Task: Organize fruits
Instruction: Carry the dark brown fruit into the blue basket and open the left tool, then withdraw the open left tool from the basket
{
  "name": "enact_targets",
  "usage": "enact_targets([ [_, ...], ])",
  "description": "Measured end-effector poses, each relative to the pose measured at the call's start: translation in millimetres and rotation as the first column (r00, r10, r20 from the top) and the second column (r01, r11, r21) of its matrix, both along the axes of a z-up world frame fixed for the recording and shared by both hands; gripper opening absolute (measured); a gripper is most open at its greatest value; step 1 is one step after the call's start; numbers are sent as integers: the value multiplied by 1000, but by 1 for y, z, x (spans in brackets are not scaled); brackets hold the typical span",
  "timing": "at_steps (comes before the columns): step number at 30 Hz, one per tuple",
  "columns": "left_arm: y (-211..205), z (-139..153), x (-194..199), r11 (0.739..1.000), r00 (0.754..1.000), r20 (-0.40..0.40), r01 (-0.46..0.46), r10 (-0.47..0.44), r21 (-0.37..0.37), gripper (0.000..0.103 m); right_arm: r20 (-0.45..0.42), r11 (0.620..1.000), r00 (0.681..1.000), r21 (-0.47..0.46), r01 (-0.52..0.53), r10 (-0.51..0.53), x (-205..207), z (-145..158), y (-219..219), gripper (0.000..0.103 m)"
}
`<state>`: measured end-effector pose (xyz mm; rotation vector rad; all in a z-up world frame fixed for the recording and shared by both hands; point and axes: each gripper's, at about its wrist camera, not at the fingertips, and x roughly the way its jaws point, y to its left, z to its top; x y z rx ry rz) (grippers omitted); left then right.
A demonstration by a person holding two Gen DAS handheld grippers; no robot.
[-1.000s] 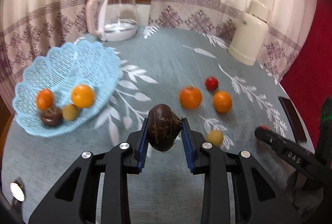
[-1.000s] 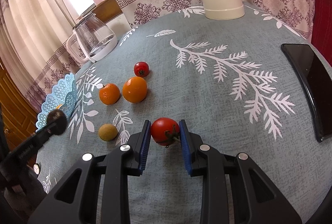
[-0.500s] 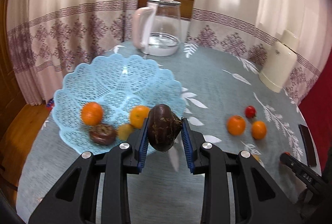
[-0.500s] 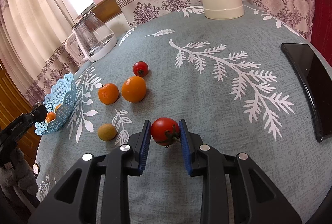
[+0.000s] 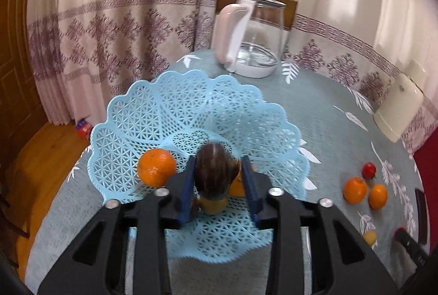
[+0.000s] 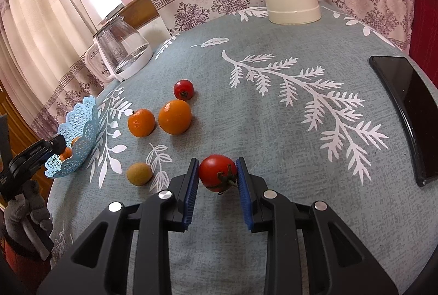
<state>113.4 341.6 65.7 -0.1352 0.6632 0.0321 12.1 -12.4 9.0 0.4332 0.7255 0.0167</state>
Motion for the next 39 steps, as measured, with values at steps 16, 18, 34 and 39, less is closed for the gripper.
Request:
enact_targets([
  [16, 26, 5, -22, 993, 993, 39, -113, 113, 15, 81, -7, 1000, 1000, -2, 0, 0, 1, -2, -2, 28],
  [18, 26, 5, -27, 991, 991, 50, -128, 127, 36, 86, -6, 1000, 1000, -2, 1, -1, 1, -1, -2, 28],
  [34, 20, 13, -61, 988, 990, 95, -112, 102, 102, 90, -6, 1000, 1000, -13, -1, 1, 2, 0, 1, 28],
  [39, 30, 17, -69, 988, 987, 105, -127, 117, 90, 91, -19, 1000, 1000, -10, -7, 7, 3, 3, 3, 28],
])
